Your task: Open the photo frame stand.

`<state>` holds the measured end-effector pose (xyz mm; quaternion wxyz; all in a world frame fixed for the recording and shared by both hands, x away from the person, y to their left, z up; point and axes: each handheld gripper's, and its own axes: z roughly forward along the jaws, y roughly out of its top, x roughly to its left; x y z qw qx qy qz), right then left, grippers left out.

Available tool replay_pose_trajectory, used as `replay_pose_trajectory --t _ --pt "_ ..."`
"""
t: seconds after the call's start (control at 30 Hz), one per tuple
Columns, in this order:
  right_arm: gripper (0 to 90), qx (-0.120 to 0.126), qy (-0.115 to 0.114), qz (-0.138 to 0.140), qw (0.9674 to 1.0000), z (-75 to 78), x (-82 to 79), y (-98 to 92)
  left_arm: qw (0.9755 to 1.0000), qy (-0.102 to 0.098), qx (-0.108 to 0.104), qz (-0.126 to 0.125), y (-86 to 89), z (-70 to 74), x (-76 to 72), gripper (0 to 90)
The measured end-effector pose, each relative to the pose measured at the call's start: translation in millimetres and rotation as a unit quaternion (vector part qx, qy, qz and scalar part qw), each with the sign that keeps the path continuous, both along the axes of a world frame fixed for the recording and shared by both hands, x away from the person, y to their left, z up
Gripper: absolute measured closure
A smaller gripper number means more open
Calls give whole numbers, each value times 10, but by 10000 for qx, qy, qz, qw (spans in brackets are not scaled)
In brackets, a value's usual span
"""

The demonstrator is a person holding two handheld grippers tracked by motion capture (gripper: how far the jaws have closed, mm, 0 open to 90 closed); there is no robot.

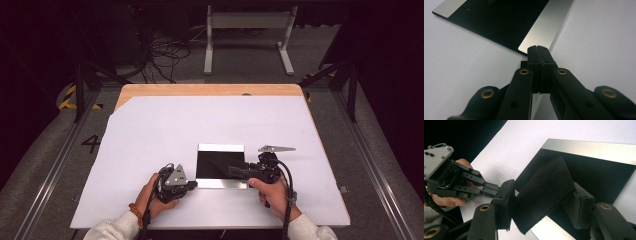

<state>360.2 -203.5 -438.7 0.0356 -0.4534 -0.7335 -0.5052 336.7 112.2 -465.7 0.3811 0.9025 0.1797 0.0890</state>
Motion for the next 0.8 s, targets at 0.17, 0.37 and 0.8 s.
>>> replay_pose_trajectory --t 0.17,0.37,0.8 --pt "458 -64 -48 40 10000 1 -4 3 10000 0 2 -6 3 1 5 895" --pt "459 -93 -94 77 9999 -2 0 4 10000 7 -1 -5 5 1 9 893" --pt "465 -114 -131 108 9998 -12 2 2 10000 54 -32 4 7 -3 11 894"
